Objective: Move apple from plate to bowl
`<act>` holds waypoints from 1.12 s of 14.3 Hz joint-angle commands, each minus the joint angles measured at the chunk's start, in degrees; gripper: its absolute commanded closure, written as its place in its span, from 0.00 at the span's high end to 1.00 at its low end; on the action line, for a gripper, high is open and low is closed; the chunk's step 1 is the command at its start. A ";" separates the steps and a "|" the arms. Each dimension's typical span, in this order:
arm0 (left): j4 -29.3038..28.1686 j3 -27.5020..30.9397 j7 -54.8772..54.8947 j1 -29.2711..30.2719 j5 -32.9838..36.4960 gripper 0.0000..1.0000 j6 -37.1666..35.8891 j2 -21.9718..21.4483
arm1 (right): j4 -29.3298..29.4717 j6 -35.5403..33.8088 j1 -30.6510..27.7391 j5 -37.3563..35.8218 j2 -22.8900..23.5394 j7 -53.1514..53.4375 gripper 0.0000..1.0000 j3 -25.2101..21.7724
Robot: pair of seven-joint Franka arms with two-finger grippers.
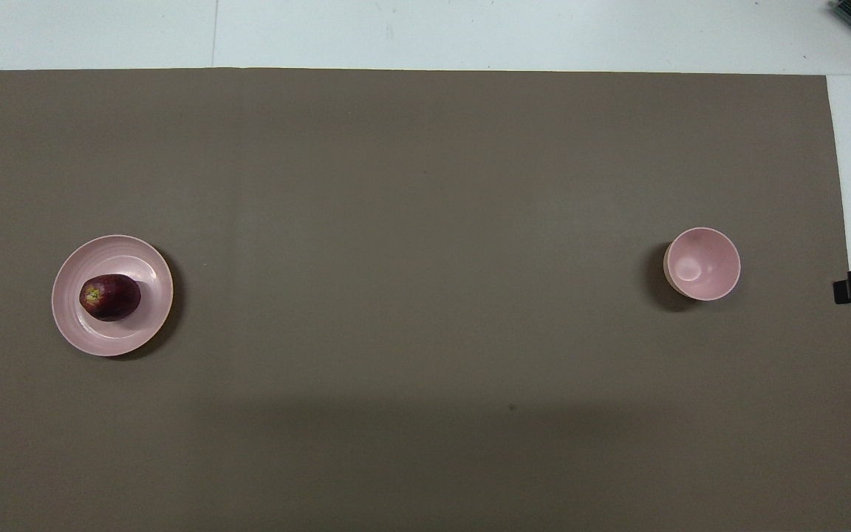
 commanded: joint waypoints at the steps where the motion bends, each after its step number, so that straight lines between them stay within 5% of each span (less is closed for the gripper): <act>1: -1.99 -0.57 0.02 0.71 -0.49 1.00 -0.83 -1.93 | 0.21 0.01 -0.55 0.74 -0.01 -0.64 1.00 0.14; 16: -4.96 -0.57 0.03 0.62 -0.67 1.00 1.18 -3.51 | 0.03 0.01 -0.73 0.83 -0.10 -0.72 1.00 0.14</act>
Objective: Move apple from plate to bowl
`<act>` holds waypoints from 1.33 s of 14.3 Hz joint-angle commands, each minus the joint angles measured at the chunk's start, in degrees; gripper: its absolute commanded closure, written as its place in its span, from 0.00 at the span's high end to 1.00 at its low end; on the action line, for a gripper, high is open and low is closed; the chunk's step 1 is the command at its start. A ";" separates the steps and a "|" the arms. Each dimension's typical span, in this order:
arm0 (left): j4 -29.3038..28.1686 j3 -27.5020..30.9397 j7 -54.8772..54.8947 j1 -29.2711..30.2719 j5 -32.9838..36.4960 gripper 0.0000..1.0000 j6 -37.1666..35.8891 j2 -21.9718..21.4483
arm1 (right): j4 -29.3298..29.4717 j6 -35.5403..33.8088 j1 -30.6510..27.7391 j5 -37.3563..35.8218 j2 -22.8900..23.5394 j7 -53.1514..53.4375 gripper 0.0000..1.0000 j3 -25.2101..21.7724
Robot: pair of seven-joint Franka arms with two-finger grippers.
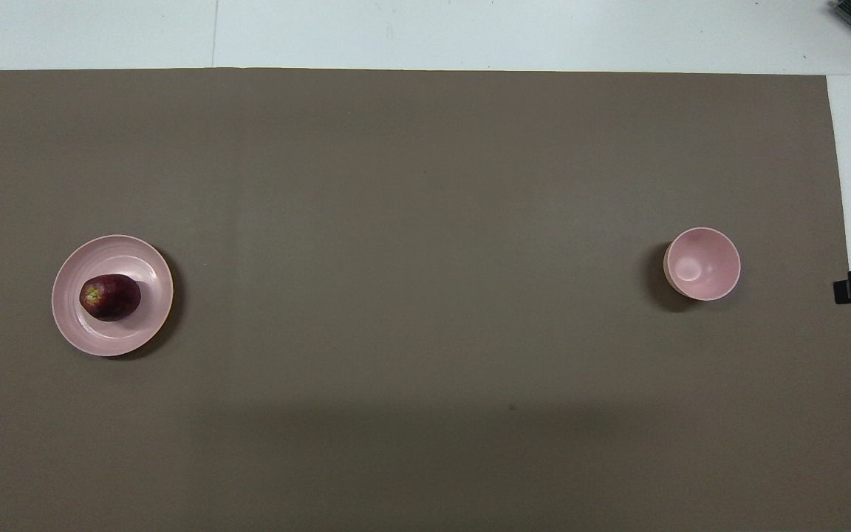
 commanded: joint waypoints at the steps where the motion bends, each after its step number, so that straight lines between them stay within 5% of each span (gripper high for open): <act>1: -5.55 -0.63 0.02 0.62 -0.67 1.00 2.83 -3.59 | 0.03 0.01 -0.71 0.74 -0.10 -0.72 1.00 0.08; 19: -7.14 -0.46 0.38 0.62 -1.11 1.00 4.95 -4.39 | -0.06 0.01 -0.80 0.83 -0.10 -0.81 1.00 0.16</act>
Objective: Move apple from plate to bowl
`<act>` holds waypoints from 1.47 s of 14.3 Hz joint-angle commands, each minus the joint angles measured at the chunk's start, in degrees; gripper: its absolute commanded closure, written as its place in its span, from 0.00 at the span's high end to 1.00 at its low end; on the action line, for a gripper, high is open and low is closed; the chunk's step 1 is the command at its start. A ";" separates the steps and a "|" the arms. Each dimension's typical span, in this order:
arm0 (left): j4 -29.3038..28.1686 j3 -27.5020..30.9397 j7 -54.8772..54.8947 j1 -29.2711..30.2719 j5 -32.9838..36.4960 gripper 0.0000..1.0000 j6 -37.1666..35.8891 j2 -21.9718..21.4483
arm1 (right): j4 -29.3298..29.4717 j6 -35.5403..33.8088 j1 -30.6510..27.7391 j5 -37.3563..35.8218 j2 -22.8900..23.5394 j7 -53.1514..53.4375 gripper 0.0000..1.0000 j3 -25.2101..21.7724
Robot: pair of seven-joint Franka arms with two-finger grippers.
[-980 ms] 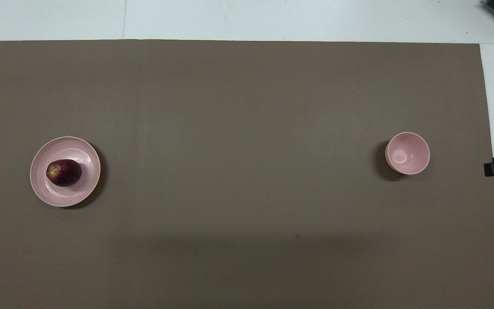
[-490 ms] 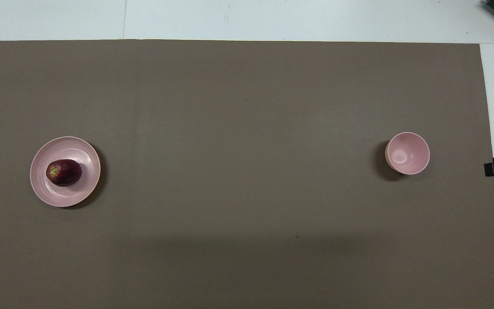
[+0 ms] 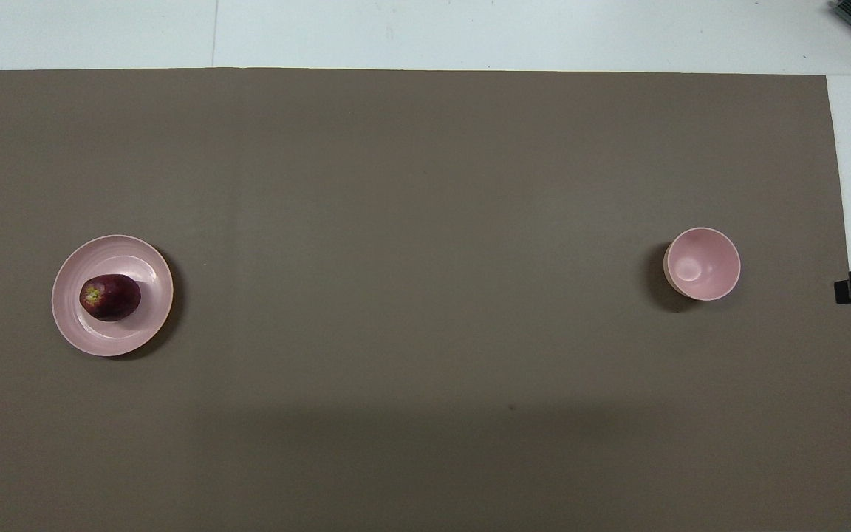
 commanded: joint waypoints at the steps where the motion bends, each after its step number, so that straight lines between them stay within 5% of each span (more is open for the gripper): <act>1: -2.19 -0.19 0.34 0.62 -0.92 1.00 1.55 -1.56 | -0.06 0.01 -0.77 0.74 -0.10 -0.81 1.00 0.23; 8: -8.67 -0.19 0.08 0.62 -0.92 1.00 7.77 -1.83 | -0.06 0.01 -0.77 0.74 -0.10 -0.81 1.00 0.23; 21: -42.51 0.07 2.19 3.60 -1.18 1.00 47.48 -2.62 | -1.20 0.01 -1.03 0.83 -0.89 -0.72 1.00 0.14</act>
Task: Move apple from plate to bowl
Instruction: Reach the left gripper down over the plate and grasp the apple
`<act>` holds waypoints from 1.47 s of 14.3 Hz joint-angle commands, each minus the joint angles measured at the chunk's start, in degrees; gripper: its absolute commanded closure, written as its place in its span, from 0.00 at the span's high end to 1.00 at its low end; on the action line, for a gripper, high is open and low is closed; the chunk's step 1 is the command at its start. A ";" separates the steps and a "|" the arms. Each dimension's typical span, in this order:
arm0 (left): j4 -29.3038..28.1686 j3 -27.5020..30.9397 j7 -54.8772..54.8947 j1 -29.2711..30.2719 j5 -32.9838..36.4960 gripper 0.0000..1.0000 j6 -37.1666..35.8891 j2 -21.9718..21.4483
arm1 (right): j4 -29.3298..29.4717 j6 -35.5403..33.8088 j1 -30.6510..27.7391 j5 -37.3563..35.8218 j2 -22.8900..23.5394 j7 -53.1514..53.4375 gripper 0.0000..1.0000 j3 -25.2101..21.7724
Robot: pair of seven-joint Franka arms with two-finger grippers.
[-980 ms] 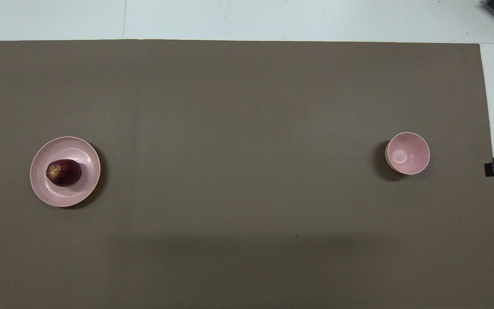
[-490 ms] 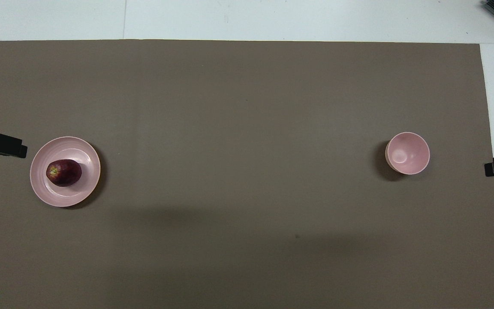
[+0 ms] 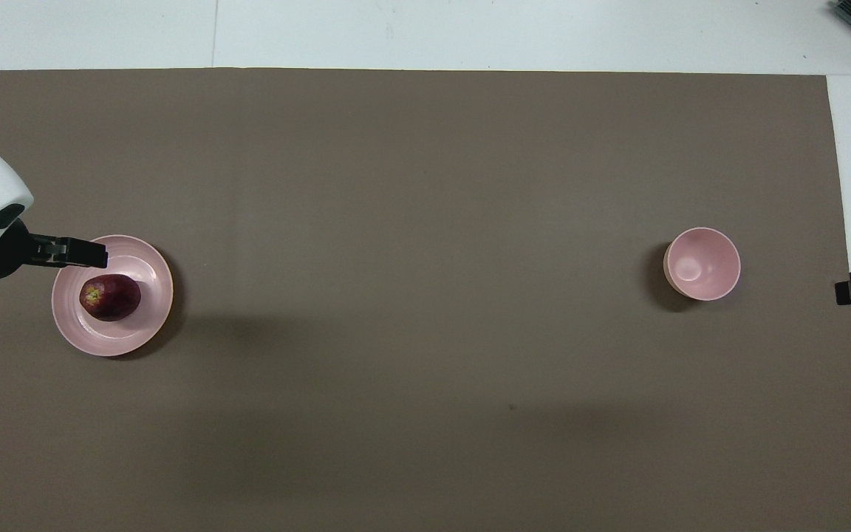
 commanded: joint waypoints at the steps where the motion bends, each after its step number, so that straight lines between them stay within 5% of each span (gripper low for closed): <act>1: -7.91 -0.37 1.65 1.61 -1.12 1.00 7.99 -2.40 | -1.05 0.15 -0.72 0.83 -0.88 -0.55 1.00 0.33; 5: -14.24 0.07 1.83 2.66 -1.12 1.00 19.49 0.32 | -0.96 0.32 -0.89 0.83 -0.80 -0.72 1.00 0.25; 18: -16.54 0.16 7.89 5.04 -1.20 1.00 20.67 5.34 | -0.70 -0.03 -0.81 1.44 -0.71 -0.90 1.00 0.33; 21: -16.54 0.16 7.89 4.95 -1.12 0.69 20.58 5.34 | -0.79 -0.03 -0.81 1.44 -0.80 -0.81 1.00 0.25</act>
